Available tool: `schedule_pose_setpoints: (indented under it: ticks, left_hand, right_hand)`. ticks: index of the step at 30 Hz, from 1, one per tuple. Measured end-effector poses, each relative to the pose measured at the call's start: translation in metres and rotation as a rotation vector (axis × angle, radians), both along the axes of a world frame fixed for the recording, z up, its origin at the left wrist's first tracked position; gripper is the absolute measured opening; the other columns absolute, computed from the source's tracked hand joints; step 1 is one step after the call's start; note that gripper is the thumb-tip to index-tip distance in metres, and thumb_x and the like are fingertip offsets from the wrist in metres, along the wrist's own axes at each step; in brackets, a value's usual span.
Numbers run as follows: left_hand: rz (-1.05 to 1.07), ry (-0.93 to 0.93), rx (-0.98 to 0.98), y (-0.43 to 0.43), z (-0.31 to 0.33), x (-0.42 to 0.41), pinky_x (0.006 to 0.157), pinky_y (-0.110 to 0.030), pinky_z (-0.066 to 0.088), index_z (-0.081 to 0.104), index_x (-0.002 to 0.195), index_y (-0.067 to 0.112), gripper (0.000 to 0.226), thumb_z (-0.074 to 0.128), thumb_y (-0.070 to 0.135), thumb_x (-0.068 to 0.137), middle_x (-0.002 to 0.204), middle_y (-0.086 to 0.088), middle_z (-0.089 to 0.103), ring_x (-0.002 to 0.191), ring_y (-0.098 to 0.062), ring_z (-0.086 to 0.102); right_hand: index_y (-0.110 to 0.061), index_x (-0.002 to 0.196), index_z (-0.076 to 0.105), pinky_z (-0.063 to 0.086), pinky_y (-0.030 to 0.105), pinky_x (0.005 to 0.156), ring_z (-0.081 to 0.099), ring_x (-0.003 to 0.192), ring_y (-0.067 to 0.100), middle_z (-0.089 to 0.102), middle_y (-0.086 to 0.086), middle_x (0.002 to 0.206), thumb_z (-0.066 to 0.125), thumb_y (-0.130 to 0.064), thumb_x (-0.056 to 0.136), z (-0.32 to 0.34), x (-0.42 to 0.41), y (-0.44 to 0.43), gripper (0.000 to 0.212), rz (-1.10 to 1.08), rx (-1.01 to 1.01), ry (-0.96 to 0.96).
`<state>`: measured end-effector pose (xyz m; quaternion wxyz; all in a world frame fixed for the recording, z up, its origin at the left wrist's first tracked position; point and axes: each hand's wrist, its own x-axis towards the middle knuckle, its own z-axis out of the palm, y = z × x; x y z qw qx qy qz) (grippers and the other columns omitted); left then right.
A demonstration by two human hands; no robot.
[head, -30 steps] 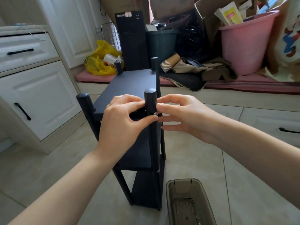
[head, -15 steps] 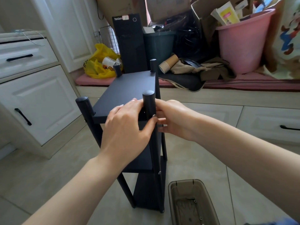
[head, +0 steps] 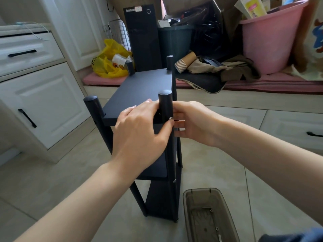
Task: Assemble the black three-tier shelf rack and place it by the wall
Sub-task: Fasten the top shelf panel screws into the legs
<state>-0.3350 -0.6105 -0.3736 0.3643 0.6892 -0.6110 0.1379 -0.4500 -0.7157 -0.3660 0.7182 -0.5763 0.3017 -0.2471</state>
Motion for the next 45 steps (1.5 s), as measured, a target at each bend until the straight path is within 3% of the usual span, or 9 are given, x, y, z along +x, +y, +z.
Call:
schedule_pose_setpoints:
  ticks: [9,12,17,23,27,29,32,35,45]
  left_hand:
    - [-0.033,0.012,-0.005,-0.002,-0.003,0.004,0.103,-0.044,0.043,0.072,0.114,0.018,0.036,0.062,0.040,0.088,0.111,0.001,0.074,0.113,-0.021,0.063]
    - [-0.051,0.007,0.007,-0.003,-0.005,0.007,0.106,-0.049,0.042,0.071,0.117,0.017,0.038,0.062,0.040,0.090,0.114,0.000,0.073,0.116,-0.023,0.064]
    - [-0.089,0.036,-0.006,-0.006,-0.005,0.010,0.101,-0.054,0.045,0.072,0.115,0.016,0.036,0.063,0.040,0.089,0.110,0.001,0.071,0.110,-0.023,0.064]
    - [-0.123,0.099,-0.016,-0.008,-0.005,0.007,0.100,-0.053,0.046,0.072,0.115,0.019,0.034,0.064,0.039,0.089,0.107,0.004,0.069,0.106,-0.021,0.064]
    - [-0.132,0.081,-0.030,-0.009,-0.008,0.007,0.097,-0.054,0.048,0.072,0.114,0.014,0.032,0.064,0.036,0.092,0.105,0.001,0.068,0.103,-0.023,0.064]
    - [-0.121,0.057,-0.044,-0.010,-0.012,0.008,0.097,-0.055,0.047,0.072,0.113,0.011,0.033,0.063,0.036,0.093,0.105,-0.001,0.068,0.104,-0.025,0.064]
    - [-0.099,0.025,-0.085,-0.010,-0.018,0.008,0.100,-0.054,0.043,0.072,0.111,0.010,0.033,0.060,0.036,0.095,0.104,-0.001,0.068,0.104,-0.025,0.063]
    - [-0.078,-0.002,-0.117,-0.013,-0.021,0.008,0.101,-0.051,0.041,0.072,0.109,0.009,0.033,0.058,0.036,0.096,0.104,0.000,0.067,0.104,-0.024,0.063]
    - [-0.072,-0.037,-0.168,-0.018,-0.026,0.006,0.099,-0.051,0.041,0.071,0.106,0.006,0.033,0.057,0.034,0.096,0.103,0.003,0.063,0.102,-0.025,0.061]
  right_hand:
    - [-0.004,0.102,0.070,0.060,0.035,0.081,0.074,0.085,0.021,0.076,0.009,0.093,0.056,-0.020,0.101,-0.018,-0.021,-0.013,0.021,-0.074,-0.020,0.044]
    - [-0.005,0.101,0.072,0.061,0.035,0.080,0.071,0.086,0.022,0.074,0.012,0.096,0.060,-0.018,0.098,-0.043,-0.031,-0.027,0.017,-0.082,-0.084,0.237]
    - [-0.012,0.105,0.071,0.060,0.034,0.085,0.072,0.096,0.023,0.076,0.004,0.099,0.056,-0.028,0.101,-0.095,-0.051,-0.051,0.022,0.224,-0.171,0.748]
    - [-0.014,0.108,0.064,0.059,0.028,0.079,0.069,0.089,0.017,0.072,0.003,0.102,0.051,-0.029,0.103,-0.207,-0.061,-0.053,0.020,0.301,-0.099,0.957]
    - [-0.009,0.093,0.066,0.060,0.026,0.068,0.069,0.073,0.017,0.072,0.006,0.086,0.057,-0.022,0.099,-0.284,-0.068,-0.036,0.017,0.266,-0.047,1.065]
    - [-0.009,0.090,0.064,0.055,0.024,0.061,0.070,0.078,0.021,0.068,0.007,0.085,0.056,-0.017,0.098,-0.317,-0.070,-0.028,0.014,0.332,-0.107,1.159]
    - [-0.007,0.129,0.056,0.049,0.029,0.091,0.060,0.119,0.028,0.061,0.013,0.129,0.053,-0.012,0.099,-0.352,-0.071,-0.011,0.030,0.423,-0.270,1.256]
    - [-0.012,0.145,0.042,0.038,0.033,0.108,0.050,0.131,0.028,0.048,0.012,0.146,0.044,-0.015,0.103,-0.377,-0.071,0.004,0.043,0.452,-0.306,1.202]
    - [-0.004,0.141,0.048,0.040,0.036,0.107,0.051,0.131,0.028,0.050,0.016,0.146,0.028,-0.015,0.107,-0.427,-0.075,0.002,0.041,0.449,-0.578,1.301]
